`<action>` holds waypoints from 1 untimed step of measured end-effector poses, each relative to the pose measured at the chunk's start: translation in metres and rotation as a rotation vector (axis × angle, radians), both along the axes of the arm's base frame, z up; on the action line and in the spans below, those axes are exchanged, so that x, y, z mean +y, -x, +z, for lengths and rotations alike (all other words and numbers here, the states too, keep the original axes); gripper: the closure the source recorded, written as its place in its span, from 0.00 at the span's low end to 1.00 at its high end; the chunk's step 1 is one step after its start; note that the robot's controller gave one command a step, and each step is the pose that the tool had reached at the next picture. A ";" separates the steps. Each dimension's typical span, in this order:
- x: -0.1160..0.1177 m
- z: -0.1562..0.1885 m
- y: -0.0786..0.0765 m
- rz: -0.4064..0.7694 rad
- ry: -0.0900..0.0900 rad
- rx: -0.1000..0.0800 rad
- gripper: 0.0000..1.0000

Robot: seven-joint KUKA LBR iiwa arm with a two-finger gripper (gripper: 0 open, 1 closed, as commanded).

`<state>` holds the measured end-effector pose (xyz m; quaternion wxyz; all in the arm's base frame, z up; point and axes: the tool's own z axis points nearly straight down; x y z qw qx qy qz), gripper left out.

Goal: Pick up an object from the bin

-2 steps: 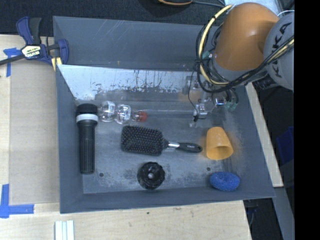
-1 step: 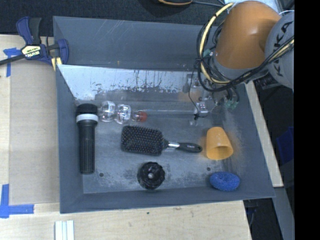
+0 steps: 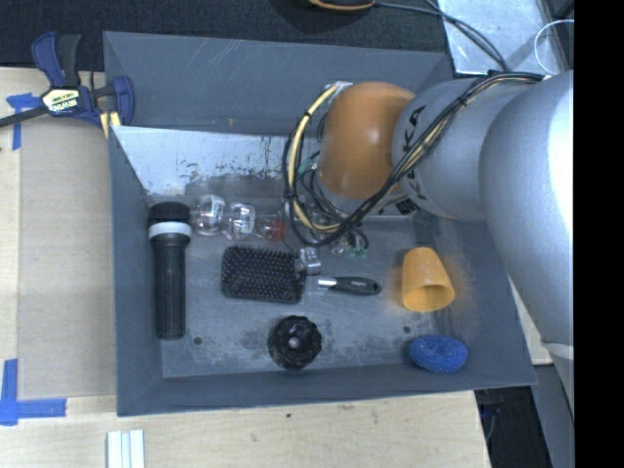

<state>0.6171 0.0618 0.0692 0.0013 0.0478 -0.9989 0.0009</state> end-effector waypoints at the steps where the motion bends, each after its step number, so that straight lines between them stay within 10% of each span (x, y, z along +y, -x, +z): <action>1: 0.004 0.087 0.010 0.035 -0.002 -0.011 0.00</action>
Offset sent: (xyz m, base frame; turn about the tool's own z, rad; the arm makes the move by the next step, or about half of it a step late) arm -0.0097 0.0686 0.0308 0.2107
